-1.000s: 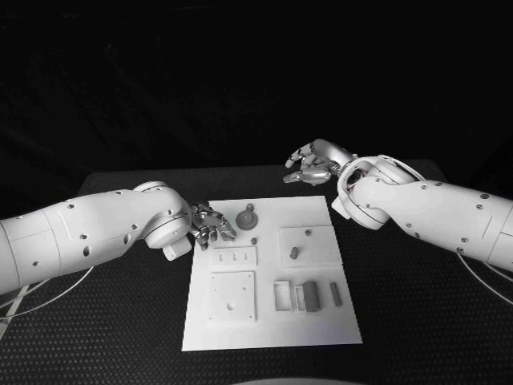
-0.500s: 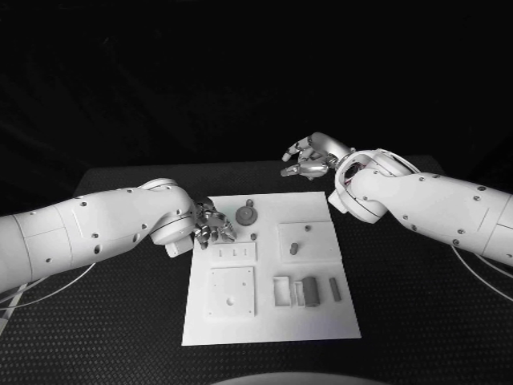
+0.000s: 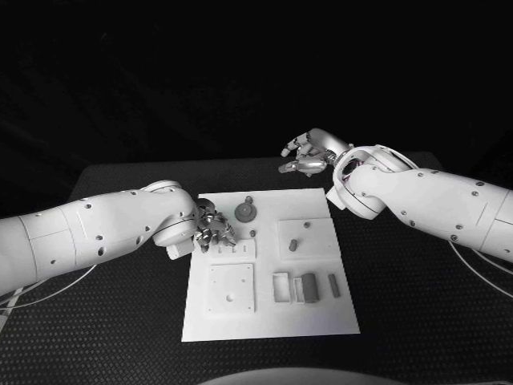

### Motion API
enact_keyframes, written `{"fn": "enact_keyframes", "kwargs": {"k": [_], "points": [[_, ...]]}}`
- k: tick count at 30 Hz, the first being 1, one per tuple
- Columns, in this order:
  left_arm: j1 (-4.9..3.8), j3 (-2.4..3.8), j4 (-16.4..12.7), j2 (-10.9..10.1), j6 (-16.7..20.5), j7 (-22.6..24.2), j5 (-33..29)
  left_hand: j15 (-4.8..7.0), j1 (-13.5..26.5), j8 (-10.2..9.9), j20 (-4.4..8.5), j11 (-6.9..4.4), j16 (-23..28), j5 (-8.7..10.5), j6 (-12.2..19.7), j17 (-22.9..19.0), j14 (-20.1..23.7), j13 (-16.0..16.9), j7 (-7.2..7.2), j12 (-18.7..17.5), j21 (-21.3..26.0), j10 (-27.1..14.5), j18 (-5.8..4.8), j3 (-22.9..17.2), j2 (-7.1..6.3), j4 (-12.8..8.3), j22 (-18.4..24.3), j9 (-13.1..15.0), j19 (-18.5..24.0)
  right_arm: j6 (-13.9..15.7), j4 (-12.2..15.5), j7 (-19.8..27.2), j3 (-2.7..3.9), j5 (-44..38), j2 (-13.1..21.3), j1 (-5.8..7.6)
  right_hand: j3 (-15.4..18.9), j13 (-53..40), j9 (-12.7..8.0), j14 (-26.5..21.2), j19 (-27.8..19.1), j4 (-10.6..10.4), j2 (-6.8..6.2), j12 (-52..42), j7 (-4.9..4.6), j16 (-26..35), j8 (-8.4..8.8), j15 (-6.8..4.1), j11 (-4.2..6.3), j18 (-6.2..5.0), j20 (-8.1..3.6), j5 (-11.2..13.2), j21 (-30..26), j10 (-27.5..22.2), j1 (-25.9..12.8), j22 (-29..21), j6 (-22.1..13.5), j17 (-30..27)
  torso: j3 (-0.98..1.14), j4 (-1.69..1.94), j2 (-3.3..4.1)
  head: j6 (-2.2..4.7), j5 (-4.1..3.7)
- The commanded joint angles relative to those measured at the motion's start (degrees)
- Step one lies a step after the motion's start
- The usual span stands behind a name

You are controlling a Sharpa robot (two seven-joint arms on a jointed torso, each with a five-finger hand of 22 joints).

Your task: Assemble the parts on the task board

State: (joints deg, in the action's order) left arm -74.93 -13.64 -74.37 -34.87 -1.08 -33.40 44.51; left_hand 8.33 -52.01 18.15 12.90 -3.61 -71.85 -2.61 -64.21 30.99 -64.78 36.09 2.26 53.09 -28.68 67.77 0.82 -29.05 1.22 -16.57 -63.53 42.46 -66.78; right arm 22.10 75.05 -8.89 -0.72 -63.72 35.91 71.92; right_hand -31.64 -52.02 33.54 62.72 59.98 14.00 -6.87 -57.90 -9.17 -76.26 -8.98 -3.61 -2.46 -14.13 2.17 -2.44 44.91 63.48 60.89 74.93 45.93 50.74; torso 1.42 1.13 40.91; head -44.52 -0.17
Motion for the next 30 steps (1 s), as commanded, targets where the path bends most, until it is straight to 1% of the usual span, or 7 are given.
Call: {"fn": "enact_keyframes", "kwargs": {"k": [1, 5, 9, 15, 23, 27, 30], "points": [[0.24, 0.02, 0.1, 0.3, -1.4, -0.1, 0.6, 0.6, -2.7, 0.5, 0.67, -0.17, -0.3, -0.17, -0.6, -0.1, -0.1, 0.1, 0.1, 0.3, -0.2, 0.5, -0.82, -0.3, 2.31, -0.1, -0.1, 1.7, -0.4, -0.4, 0.0, 0.6, 0.03, 0.1, -0.1, 0.02, 0.0, 0.1, 0.0, 0.1, -0.2, 0.5, 0.3, -0.1, -0.27, -0.2, -0.11, 0.25, -0.37, -0.87, 0.26, -0.4, -0.2, -0.1, 0.1, 0.4, 0.1, -0.1, 0.02, 0.0, -0.02, -0.14, -0.11], [0.42, 0.03, 0.2, 0.4, -1.1, 0.0, 0.9, 0.6, -2.7, 0.5, 0.67, -0.17, -0.3, -0.17, -0.6, -0.1, -0.1, 0.1, 0.1, 0.3, -0.2, 0.5, -0.82, -0.3, 2.32, -0.1, -0.1, 1.7, -0.4, -0.4, 0.1, 0.5, 0.03, 0.1, 0.0, 0.02, 0.0, 0.1, 0.0, 0.1, -0.2, 0.5, 0.31, -0.1, -0.27, -0.2, -0.11, 0.25, -0.38, -0.87, 0.27, -0.4, -0.2, -0.1, 0.1, 0.4, 0.1, -0.1, 0.01, 0.02, -0.02, -0.18, -0.2], [0.6, 0.03, -0.4, 0.4, -1.3, 0.1, 3.3, 0.6, -2.7, 0.5, 0.67, -0.16, -0.4, -0.17, -0.6, -0.1, 0.0, 0.1, 0.1, 0.3, -0.2, 0.5, -0.82, -0.2, 2.33, -0.1, -0.1, 1.7, -0.4, -0.5, 0.2, 0.4, 0.03, 0.1, 0.0, 0.02, 0.1, 0.1, 0.0, 0.1, -0.2, 0.5, 0.31, -0.1, -0.28, -0.2, -0.11, 0.25, -0.38, -0.87, 0.27, -0.4, -0.2, -0.1, 0.1, 0.4, 0.1, -0.1, 0.04, 0.04, -0.04, -0.19, -0.26], [0.68, 0.03, -0.3, 0.4, -0.5, 0.1, 3.6, 0.6, -2.6, 0.5, 0.67, -0.16, -0.4, -0.17, -0.6, -0.2, -0.1, 0.1, 0.1, 0.3, -0.2, 0.5, -0.82, -0.2, 2.32, -0.1, -0.1, 1.7, -0.4, -0.5, 0.3, 0.4, 0.03, 0.1, 0.1, 0.02, 0.1, 0.1, 0.0, 0.1, -0.3, 0.5, 0.31, -0.1, -0.28, -0.2, -0.11, 0.26, -0.38, -0.87, 0.28, -0.4, -0.2, -0.1, 0.1, 0.4, 0.1, -0.1, 0.05, 0.06, -0.04, -0.26, -0.37], [0.8, 0.03, -0.2, 0.4, -0.6, 0.1, 4.1, 0.61, -2.6, 0.5, 0.67, -0.16, -0.4, -0.17, -0.6, -0.2, -0.1, 0.1, 0.11, 0.3, -0.3, 0.5, -0.82, -0.2, 2.31, -0.1, -0.1, 1.7, -0.4, -0.4, 0.4, 0.4, 0.03, 0.1, 0.1, 0.02, 0.1, 0.1, 0.0, 0.1, -0.3, 0.6, 0.39, -0.2, -0.29, -0.3, -0.12, 0.26, -0.39, -0.87, 0.29, -0.4, -0.2, -0.1, 0.1, 0.4, 0.1, -0.1, 0.07, 0.04, -0.06, -0.38, -0.44], [0.92, 0.03, -0.1, 0.6, -0.4, 0.2, 5.6, 0.61, -2.6, 0.5, 0.67, -0.16, -0.4, -0.17, -0.6, -0.3, -0.1, 0.1, 0.11, 0.3, -0.3, 0.5, -0.82, -0.2, 2.28, -0.1, -0.1, 1.8, -0.4, -0.4, 0.5, 0.4, 0.03, 0.2, 0.1, 0.02, 0.2, 0.1, 0.0, 0.1, -0.3, 0.6, 0.44, -0.2, -0.3, -0.3, -0.11, 0.27, -0.4, -0.87, 0.31, -0.4, -0.2, -0.1, 0.0, 0.5, 0.1, -0.1, 0.03, 0.1, -0.03, -0.54, -0.7], [1.0, 0.03, 0.2, 0.7, -0.5, 0.2, 5.6, 0.61, -2.6, 0.5, 0.67, -0.16, -0.4, -0.17, -0.6, -0.3, -0.1, 0.1, 0.1, 0.3, -0.3, 0.5, -0.82, -0.2, 2.26, -0.1, -0.1, 1.8, -0.4, -0.4, 0.6, 0.3, 0.03, 0.2, 0.1, 0.02, 0.2, 0.1, 0.0, 0.1, -0.3, 0.6, 0.46, -0.2, -0.3, -0.3, -0.11, 0.27, -0.4, -0.87, 0.32, -0.4, -0.2, -0.1, -0.1, 0.5, 0.1, -0.1, 0.02, 0.04, -0.01, -0.54, -0.74]]}}
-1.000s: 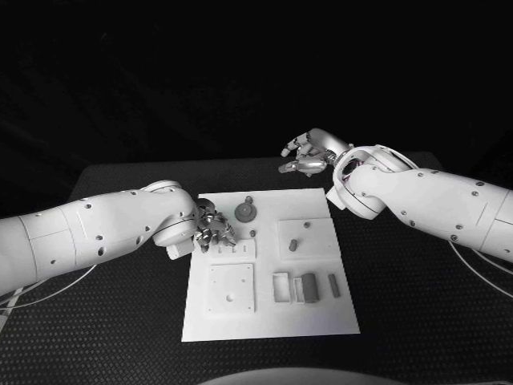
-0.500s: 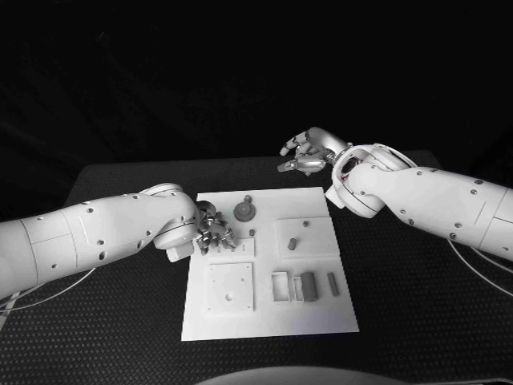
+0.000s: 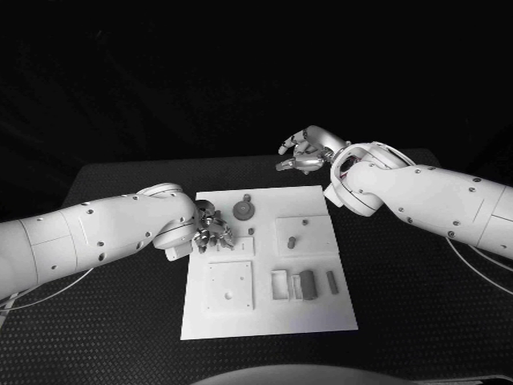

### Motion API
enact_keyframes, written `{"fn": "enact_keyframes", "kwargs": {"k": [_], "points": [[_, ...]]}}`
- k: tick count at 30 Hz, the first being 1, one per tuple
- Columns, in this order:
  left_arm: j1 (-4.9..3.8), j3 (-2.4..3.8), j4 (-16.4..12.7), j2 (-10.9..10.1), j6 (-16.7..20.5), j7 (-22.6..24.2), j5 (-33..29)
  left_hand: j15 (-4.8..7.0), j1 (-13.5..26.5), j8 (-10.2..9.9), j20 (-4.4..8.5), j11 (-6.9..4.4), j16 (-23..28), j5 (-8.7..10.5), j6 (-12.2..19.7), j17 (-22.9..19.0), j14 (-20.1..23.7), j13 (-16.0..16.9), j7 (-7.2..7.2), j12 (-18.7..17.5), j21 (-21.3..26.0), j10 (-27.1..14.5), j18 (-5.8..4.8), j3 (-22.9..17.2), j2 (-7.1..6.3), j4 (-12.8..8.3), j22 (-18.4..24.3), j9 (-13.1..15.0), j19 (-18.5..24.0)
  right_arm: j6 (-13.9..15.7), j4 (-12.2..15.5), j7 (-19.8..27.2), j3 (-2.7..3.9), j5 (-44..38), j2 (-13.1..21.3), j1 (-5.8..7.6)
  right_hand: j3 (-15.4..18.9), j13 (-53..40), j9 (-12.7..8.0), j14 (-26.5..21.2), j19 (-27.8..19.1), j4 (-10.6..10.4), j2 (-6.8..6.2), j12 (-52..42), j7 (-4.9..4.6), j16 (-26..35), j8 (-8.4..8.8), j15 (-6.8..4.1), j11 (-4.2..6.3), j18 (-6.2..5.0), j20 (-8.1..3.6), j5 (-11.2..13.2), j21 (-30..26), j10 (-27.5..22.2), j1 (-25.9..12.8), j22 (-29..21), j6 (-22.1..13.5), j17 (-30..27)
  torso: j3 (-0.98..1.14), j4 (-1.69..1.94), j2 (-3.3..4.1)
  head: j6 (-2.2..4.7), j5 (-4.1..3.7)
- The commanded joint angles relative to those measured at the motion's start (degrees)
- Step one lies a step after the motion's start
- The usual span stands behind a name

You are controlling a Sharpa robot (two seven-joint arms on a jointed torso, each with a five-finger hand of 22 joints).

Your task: Assemble the parts on the task board

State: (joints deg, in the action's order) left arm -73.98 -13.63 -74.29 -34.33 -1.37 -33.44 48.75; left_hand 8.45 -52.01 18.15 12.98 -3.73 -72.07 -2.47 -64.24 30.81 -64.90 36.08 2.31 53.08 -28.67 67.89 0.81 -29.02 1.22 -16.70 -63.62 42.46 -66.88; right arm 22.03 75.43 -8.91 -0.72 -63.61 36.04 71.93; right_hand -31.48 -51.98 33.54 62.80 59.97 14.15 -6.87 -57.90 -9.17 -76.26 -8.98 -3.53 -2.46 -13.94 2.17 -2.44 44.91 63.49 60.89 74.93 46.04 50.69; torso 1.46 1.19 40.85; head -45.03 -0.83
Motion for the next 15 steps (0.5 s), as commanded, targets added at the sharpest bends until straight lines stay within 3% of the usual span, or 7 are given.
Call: {"fn": "enact_keyframes", "kwargs": {"k": [1, 15], "points": [[0.13, 0.01, 0.1, 0.2, -0.3, 0.2, 1.4, 0.5, -2.6, 0.5, 0.59, -0.05, -0.2, -0.31, -0.6, -0.1, 0.1, 0.1, 0.05, 0.3, -0.3, 0.4, -0.81, -0.2, 2.24, 0.0, -0.1, 1.8, -0.3, -0.4, 0.2, 0.3, 0.03, 0.1, -0.1, 0.02, 0.0, 0.1, 0.0, 0.0, -0.3, 0.4, 0.47, -0.2, -0.3, -0.3, -0.11, 0.2, -0.41, -1.06, 0.32, -0.4, -0.2, -0.1, -0.1, 0.5, 0.0, -0.1, -0.01, -0.04, 0.03, -0.04, -0.05], [0.55, 0.03, 0.2, 0.6, 0.0, 0.6, 1.9, 0.51, -2.4, 0.5, 0.59, -0.05, -0.3, -0.31, -0.6, -0.2, 0.0, 0.1, 0.04, 0.3, -0.3, 0.5, -0.81, -0.2, 2.14, 0.1, -0.1, 1.8, -0.3, -0.6, 0.2, 0.1, 0.03, 0.1, -0.1, 0.02, 0.1, 0.1, 0.0, 0.0, -0.3, 0.4, 0.55, -0.2, -0.3, -0.3, -0.11, 0.2, -0.41, -1.06, 0.33, -0.4, -0.2, -0.1, -0.1, 0.5, 0.0, -0.1, -0.03, -0.03, 0.06, -0.6, -0.45]]}}
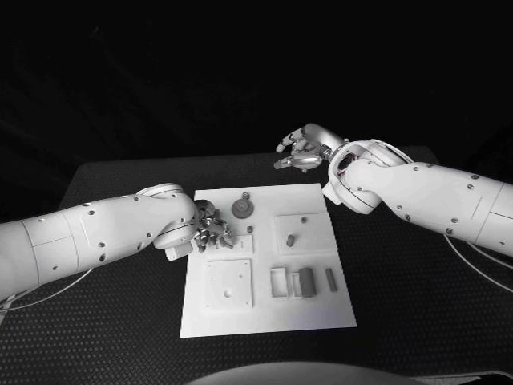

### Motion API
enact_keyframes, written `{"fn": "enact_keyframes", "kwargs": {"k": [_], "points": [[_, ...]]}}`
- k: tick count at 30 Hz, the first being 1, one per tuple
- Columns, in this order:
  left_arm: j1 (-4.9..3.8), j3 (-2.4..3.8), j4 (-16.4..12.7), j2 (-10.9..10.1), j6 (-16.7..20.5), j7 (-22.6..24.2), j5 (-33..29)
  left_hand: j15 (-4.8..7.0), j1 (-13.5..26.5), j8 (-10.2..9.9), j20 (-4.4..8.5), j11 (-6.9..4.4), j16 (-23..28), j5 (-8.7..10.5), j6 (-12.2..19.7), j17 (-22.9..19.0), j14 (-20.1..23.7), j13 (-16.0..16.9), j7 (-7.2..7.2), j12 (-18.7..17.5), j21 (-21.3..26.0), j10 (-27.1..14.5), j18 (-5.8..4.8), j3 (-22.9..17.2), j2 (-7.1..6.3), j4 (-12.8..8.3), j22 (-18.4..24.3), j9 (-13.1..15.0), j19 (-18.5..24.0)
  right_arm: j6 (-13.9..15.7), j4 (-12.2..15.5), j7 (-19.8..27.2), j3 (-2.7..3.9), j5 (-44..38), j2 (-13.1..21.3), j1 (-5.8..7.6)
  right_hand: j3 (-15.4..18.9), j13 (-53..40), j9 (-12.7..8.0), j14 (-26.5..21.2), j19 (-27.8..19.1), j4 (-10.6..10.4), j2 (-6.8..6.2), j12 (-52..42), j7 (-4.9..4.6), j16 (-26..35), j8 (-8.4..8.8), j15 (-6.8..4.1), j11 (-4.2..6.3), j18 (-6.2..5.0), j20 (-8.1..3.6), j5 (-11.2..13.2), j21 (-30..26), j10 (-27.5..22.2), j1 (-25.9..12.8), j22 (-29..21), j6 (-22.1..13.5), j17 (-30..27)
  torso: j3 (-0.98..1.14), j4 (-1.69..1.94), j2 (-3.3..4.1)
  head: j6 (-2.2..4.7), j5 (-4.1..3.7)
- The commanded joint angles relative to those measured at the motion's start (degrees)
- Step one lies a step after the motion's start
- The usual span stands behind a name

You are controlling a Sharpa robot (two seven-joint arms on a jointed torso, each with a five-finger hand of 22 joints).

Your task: Assemble the parts on the task board

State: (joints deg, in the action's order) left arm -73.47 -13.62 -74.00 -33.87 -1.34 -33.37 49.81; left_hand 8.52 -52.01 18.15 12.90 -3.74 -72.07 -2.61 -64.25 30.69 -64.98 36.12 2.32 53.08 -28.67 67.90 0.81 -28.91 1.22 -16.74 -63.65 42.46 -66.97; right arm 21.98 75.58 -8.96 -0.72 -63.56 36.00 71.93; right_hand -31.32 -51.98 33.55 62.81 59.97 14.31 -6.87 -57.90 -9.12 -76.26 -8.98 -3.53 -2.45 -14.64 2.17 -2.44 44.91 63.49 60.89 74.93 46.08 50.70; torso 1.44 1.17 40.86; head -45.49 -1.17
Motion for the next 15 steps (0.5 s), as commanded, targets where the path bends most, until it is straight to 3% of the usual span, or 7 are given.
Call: {"fn": "enact_keyframes", "kwargs": {"k": [1, 15], "points": [[0.04, 0.02, -0.1, 0.2, 0.1, 0.5, 0.9, 0.43, -2.4, 0.5, 0.67, -0.04, -0.3, -0.16, -0.6, -0.1, 0.1, 0.1, 0.03, 0.3, -0.3, 0.5, -0.81, -0.3, 2.13, 0.1, -0.1, 1.8, -0.2, -0.6, 0.1, 0.2, 0.03, 0.0, 0.0, 0.02, -0.1, 0.1, 0.0, 0.0, -0.3, 0.3, 0.57, -0.2, -0.35, -0.3, -0.11, 0.2, -0.41, -0.36, 0.33, -0.4, -0.2, -0.1, -0.1, 0.5, -0.1, -0.1, 0.0, -0.01, 0.03, -0.18, -0.13], [0.07, 0.02, -0.6, 0.4, 0.4, 1.0, 4.2, 0.45, -2.4, 0.5, 0.69, -0.05, -0.3, -0.16, -0.6, -0.2, 0.1, 0.1, 0.03, 0.2, -0.3, 0.5, -0.81, -0.3, 2.12, 0.1, -0.1, 1.9, -0.2, -1.0, 0.2, 0.0, 0.03, 0.0, 0.0, 0.02, 0.0, 0.1, 0.0, 0.2, 0.0, 0.4, 0.87, -0.4, -0.31, -0.5, -0.19, 0.15, -0.37, -0.36, 0.28, -0.4, -0.1, 0.1, -0.2, 0.6, 0.1, -0.1, 0.02, 0.04, -0.02, -0.31, -0.12]]}}
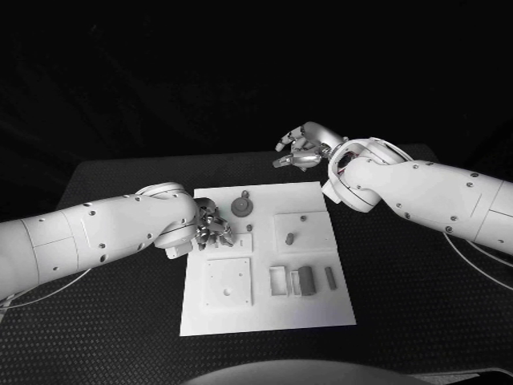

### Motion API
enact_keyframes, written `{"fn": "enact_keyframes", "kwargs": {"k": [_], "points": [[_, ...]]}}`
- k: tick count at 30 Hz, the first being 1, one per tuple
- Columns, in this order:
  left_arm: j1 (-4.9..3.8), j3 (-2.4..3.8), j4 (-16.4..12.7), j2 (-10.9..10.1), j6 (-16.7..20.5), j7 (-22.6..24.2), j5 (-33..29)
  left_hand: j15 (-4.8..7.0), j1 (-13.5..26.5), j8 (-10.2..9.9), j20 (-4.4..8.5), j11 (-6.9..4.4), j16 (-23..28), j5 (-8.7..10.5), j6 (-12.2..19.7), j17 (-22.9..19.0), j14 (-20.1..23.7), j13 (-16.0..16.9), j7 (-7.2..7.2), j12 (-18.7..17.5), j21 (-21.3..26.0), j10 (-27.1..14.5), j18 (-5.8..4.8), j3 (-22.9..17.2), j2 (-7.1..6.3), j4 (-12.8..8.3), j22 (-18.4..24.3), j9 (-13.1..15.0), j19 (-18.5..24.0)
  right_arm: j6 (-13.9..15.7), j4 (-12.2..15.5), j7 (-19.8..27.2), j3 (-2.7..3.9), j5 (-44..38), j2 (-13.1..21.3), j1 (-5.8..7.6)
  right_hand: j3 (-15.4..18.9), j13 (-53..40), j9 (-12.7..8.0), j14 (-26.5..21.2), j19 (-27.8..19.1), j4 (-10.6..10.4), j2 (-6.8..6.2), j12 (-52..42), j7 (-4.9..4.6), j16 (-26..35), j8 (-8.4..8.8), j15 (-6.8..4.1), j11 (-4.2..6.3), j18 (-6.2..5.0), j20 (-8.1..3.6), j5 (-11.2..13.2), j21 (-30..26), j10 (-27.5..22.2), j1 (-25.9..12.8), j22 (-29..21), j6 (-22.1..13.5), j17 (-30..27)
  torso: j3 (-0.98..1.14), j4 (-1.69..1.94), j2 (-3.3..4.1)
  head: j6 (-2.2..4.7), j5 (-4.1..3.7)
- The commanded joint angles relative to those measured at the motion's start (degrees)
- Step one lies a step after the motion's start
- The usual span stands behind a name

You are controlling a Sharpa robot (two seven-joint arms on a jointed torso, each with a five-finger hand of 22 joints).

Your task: Assemble the parts on the task board

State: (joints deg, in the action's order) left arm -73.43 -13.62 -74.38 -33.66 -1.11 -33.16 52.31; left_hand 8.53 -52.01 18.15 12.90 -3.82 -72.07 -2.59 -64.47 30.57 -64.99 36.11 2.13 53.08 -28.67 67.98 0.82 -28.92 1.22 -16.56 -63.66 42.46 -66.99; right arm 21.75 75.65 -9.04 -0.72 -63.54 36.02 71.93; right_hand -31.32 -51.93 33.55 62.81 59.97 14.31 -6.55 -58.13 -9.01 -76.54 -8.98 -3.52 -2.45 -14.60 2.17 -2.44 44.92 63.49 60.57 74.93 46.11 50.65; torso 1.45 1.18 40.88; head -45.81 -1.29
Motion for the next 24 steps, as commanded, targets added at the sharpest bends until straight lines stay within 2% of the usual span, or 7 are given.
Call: {"fn": "enact_keyframes", "kwargs": {"k": [1, 10, 24], "points": [[0.03, 0.03, -0.2, 0.2, 0.1, 0.8, 1.9, 0.44, -2.4, 0.5, 0.68, 0.03, -0.3, -0.19, -0.4, -0.1, 0.1, 0.1, 0.22, 0.2, -0.3, 0.4, -0.81, -0.3, 2.12, -0.1, -0.1, 1.9, -0.2, -0.8, 0.1, 0.1, 0.03, 0.0, 0.0, 0.02, 0.0, 0.1, 0.0, 0.2, 0.0, 0.4, 0.56, -0.2, -0.41, -0.3, -0.2, 0.15, -0.37, -0.4, 0.28, -0.4, -0.1, 0.1, 0.1, 0.6, 0.0, -0.1, 0.0, 0.02, -0.04, 0.0, -0.01], [0.11, 0.03, -0.4, 0.2, -0.7, 1.1, 5.1, 0.46, -2.4, 0.4, 0.7, 0.02, -0.4, -0.18, -0.4, -0.2, 0.1, 0.1, 0.22, 0.2, -0.3, 0.4, -0.81, -0.3, 2.1, -0.1, -0.1, 1.9, -0.2, -1.0, 0.1, 0.2, 0.03, 0.0, -0.1, 0.02, 0.0, 0.1, 0.0, 0.2, 0.0, 0.4, 0.59, -0.2, -0.41, -0.3, -0.21, 0.14, -0.36, -0.4, 0.27, -0.4, -0.1, 0.1, 0.0, 0.6, 0.0, -0.1, 0.0, -0.02, -0.01, -0.03, 0.01], [0.14, 0.03, -0.3, 0.3, -1.2, 1.1, 5.0, 0.48, -2.4, 0.4, 0.72, 0.02, -0.4, -0.18, -0.4, -0.3, 0.1, 0.0, 0.22, 0.2, -0.3, 0.5, -0.81, -0.3, 2.08, -0.1, -0.1, 1.9, -0.3, -1.2, 0.1, 0.3, 0.03, 0.0, -0.3, 0.01, 0.1, 0.1, 0.0, 0.2, 0.0, 0.4, 0.64, -0.3, -0.4, -0.3, -0.21, 0.14, -0.36, -0.4, 0.26, -0.4, -0.1, 0.1, 0.0, 0.6, 0.0, -0.1, 0.01, -0.04, -0.03, -0.14, 0.02]]}}
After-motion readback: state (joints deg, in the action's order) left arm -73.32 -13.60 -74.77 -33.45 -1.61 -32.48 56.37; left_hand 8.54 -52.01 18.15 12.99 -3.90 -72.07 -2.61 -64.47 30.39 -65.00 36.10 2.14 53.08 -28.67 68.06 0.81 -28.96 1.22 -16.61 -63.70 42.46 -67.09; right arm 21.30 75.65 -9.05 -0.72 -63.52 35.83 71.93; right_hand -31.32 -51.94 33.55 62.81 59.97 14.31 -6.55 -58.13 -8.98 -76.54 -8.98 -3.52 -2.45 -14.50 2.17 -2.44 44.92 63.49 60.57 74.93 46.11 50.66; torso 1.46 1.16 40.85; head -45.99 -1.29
